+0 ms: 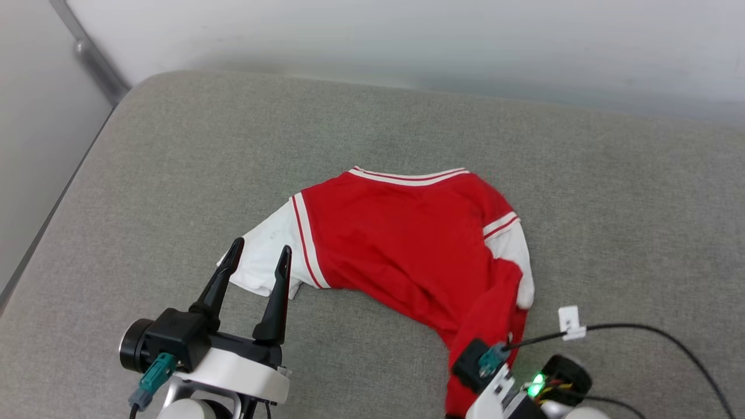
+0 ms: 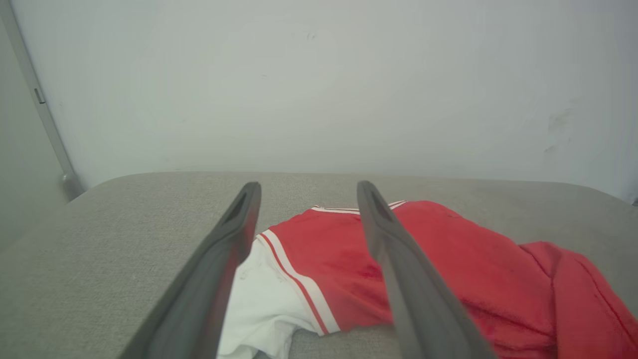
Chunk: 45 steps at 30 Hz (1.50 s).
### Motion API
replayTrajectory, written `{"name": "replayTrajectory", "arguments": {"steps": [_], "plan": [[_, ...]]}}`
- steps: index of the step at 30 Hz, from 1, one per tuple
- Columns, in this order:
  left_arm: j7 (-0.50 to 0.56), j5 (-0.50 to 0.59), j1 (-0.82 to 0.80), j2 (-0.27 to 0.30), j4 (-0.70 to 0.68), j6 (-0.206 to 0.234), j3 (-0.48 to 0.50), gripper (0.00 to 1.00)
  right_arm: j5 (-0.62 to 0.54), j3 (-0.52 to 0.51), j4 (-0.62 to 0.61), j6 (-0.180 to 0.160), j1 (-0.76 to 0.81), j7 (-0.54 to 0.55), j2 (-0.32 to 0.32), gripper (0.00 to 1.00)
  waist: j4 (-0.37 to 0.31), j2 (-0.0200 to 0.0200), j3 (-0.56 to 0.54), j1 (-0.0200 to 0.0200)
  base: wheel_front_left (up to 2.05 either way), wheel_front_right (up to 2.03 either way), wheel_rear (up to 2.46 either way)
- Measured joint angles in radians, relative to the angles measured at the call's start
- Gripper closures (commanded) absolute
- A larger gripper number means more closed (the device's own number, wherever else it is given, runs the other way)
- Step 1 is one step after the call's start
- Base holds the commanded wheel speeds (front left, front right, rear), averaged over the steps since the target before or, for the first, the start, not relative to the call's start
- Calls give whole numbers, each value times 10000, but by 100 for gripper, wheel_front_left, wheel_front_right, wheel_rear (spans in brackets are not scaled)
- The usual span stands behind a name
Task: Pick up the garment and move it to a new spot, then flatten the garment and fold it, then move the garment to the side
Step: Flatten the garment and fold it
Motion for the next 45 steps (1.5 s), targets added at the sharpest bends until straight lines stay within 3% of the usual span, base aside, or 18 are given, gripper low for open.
{"name": "replayTrajectory", "arguments": {"steps": [5, 6, 7, 14, 21, 24, 33, 45], "plan": [[0, -6, 130, 6, 33, -2, -86, 0, 109, 226, -50, 2, 389, -196, 291, 99, -157, 0, -283, 0, 0, 0, 0], [0, -8, 153, 15, 54, -2, -86, 0, 15, 96, -40, 2, 416, -337, 290, 30, -185, 0, -339, 0, 0, 0, 0], [0, -12, 177, 29, 59, -2, -77, 0, -2, -107, -36, 2, 427, -382, 299, 0, -221, 0, -399, 0, 0, 0, 0], [0, -42, 367, 107, 71, -2, 13, 0, 391, -1407, -1131, 2, 611, 314, -140, 0, -464, 0, -736, 0, 0, 0, 0], [0, -82, 422, 94, 13, -2, -44, 0, 497, -4013, -2949, 2, 576, 2897, -1436, 0, -530, 0, -664, 0, 0, 0, 0], [0, -92, 350, 94, -21, -2, -79, 0, 491, -4472, -2968, 2, 142, 3444, -1384, 0, -482, 0, -513, 0, 0, 0, 0], [0, -171, -309, 8, -113, -2, -384, 0, -121, -5162, -988, 2, -2145, 4941, -186, 0, 118, 0, 382, 0, 0, 0, 0], [0, -274, -804, -213, -100, -2, -598, 0, -922, -5005, 1509, 2, -3264, 4909, -4, 0, 1290, 0, 1626, 0, 0, 0, 0]]}}
